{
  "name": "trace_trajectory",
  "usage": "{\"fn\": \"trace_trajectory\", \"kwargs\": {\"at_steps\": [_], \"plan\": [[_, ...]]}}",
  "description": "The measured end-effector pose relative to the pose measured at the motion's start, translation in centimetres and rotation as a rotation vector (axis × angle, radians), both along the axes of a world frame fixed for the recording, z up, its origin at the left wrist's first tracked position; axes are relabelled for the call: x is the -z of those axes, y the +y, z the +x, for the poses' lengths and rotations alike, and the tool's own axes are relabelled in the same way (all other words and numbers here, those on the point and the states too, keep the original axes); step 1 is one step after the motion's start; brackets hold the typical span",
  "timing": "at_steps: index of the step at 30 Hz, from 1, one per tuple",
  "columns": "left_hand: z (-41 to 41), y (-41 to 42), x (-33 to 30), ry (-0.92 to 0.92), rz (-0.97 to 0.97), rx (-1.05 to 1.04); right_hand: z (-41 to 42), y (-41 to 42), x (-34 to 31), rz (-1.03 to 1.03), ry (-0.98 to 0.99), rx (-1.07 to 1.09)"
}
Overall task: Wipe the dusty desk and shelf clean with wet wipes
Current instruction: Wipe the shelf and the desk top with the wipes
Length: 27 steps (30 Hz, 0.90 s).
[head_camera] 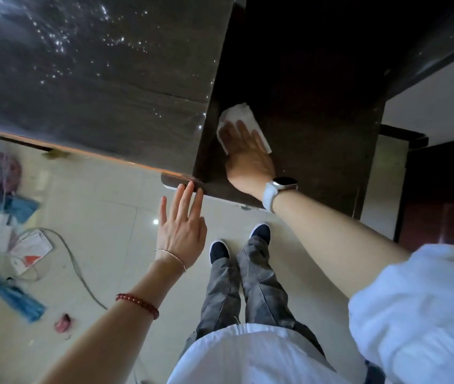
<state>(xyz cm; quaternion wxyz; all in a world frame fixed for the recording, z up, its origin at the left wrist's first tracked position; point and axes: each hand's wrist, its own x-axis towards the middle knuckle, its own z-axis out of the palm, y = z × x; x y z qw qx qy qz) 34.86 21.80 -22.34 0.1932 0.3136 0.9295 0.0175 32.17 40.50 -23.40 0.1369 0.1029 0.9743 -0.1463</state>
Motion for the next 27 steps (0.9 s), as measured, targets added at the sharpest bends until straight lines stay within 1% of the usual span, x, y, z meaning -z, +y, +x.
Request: {"fn": "trace_trajectory", "kwargs": {"at_steps": [2, 4, 5, 7, 9, 11, 15, 17, 18, 19, 20, 22, 24, 26, 27], "plan": [[-0.3, -0.5, -0.3, -0.023, -0.007, -0.001, 1.3, -2.4, 0.5, -0.018, 0.024, -0.012], [-0.6, -1.0, -0.7, -0.041, 0.002, -0.008, 4.0, -4.2, 0.6, -0.097, 0.081, -0.032], [-0.7, -1.1, -0.9, -0.066, -0.005, -0.002, 5.4, -4.8, 0.5, -0.119, 0.080, -0.061], [-0.8, -1.3, -1.4, -0.099, -0.028, 0.014, 7.5, -5.3, 0.1, -0.116, 0.059, -0.125], [-0.9, -1.1, -1.8, -0.120, -0.049, 0.020, 8.6, -4.5, -0.2, -0.105, 0.055, -0.100], [-1.0, -0.8, -2.0, -0.128, -0.075, 0.014, 9.8, -2.6, -0.2, -0.107, 0.032, 0.042], [-0.6, -0.3, -2.4, -0.140, -0.101, 0.000, 13.4, 0.9, -0.3, -0.021, 0.044, 0.527], [-0.5, -0.1, -2.3, -0.139, -0.096, -0.015, 12.9, 0.4, 0.0, 0.002, 0.018, 0.739], [-0.5, 0.0, -2.2, -0.144, -0.103, -0.018, 12.0, -0.7, 0.2, 0.000, 0.025, 0.778], [-0.4, 0.0, -2.2, -0.148, -0.110, -0.018, 11.0, -2.0, 0.4, -0.012, 0.056, 0.749], [-0.4, 0.0, -2.1, -0.147, -0.116, -0.017, 9.9, -3.5, 0.6, -0.034, 0.097, 0.649], [-0.5, -0.2, -1.9, -0.150, -0.110, -0.016, 8.7, -6.3, 0.8, -0.053, 0.118, 0.380], [-0.7, -0.4, -1.8, -0.147, -0.110, -0.012, 8.9, -6.9, 1.2, -0.050, 0.116, 0.197], [-0.7, -0.5, -1.7, -0.147, -0.128, -0.006, 10.1, -5.0, 1.2, -0.047, 0.128, 0.150], [-0.6, -0.5, -1.7, -0.149, -0.130, -0.007, 11.2, -3.8, 1.3, -0.042, 0.129, 0.191]]}}
